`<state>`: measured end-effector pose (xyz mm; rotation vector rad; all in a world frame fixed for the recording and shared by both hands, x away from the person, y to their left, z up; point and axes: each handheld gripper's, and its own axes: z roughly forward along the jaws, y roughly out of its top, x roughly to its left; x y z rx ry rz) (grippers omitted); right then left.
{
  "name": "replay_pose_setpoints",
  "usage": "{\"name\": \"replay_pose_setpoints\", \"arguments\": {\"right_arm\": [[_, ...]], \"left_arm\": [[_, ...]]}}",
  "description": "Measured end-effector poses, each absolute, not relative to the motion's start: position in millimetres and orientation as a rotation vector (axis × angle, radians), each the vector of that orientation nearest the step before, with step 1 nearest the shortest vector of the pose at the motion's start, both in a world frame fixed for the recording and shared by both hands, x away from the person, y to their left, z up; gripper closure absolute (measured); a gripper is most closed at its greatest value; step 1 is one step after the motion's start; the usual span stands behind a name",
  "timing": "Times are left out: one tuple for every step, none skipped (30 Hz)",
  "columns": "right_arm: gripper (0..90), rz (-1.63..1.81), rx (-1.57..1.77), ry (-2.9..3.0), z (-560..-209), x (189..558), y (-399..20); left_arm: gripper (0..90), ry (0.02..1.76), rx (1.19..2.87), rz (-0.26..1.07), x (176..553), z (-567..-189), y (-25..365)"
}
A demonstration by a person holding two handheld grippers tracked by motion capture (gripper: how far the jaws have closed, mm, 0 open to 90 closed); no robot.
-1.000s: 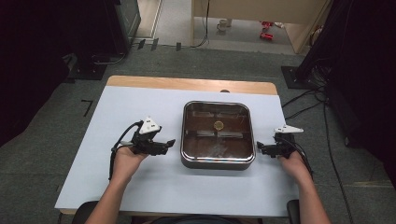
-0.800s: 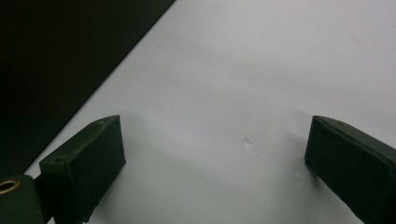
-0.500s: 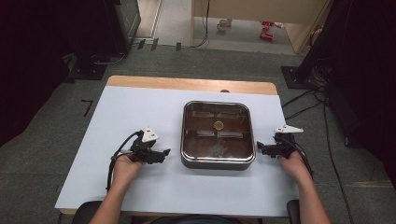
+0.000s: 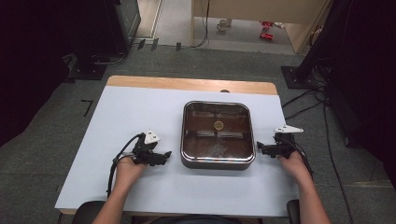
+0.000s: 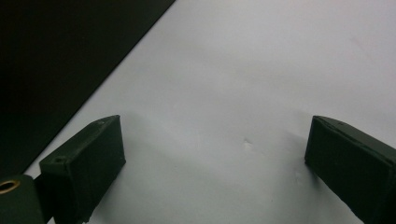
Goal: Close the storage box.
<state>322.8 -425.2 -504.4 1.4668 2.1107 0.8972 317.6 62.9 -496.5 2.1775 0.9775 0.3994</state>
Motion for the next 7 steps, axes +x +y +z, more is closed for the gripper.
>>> {"name": "replay_pose_setpoints", "arguments": {"right_arm": [[4.3,0.897,1.467,2.111,-504.4,322.9,-425.2],[4.3,0.898,1.467,2.111,-504.4,322.9,-425.2],[4.3,0.898,1.467,2.111,-504.4,322.9,-425.2],[4.3,0.898,1.467,2.111,-504.4,322.9,-425.2],[4.3,0.898,1.467,2.111,-504.4,322.9,-425.2],[4.2,0.898,1.467,2.111,-504.4,322.9,-425.2],[4.3,0.898,1.467,2.11,-504.5,322.9,-425.2]], "left_arm": [[17.2,0.988,2.169,0.403,317.1,-496.8,62.6],[17.2,1.001,2.16,0.409,316.7,-497.0,61.5],[17.1,1.006,2.157,0.411,316.6,-497.1,61.3],[17.1,1.015,2.151,0.413,316.3,-497.3,60.9],[17.1,1.026,2.143,0.419,315.7,-497.7,60.1],[17.0,1.026,2.143,0.419,315.7,-497.7,60.1],[16.9,1.033,2.14,0.427,315.1,-497.8,58.9]]}}
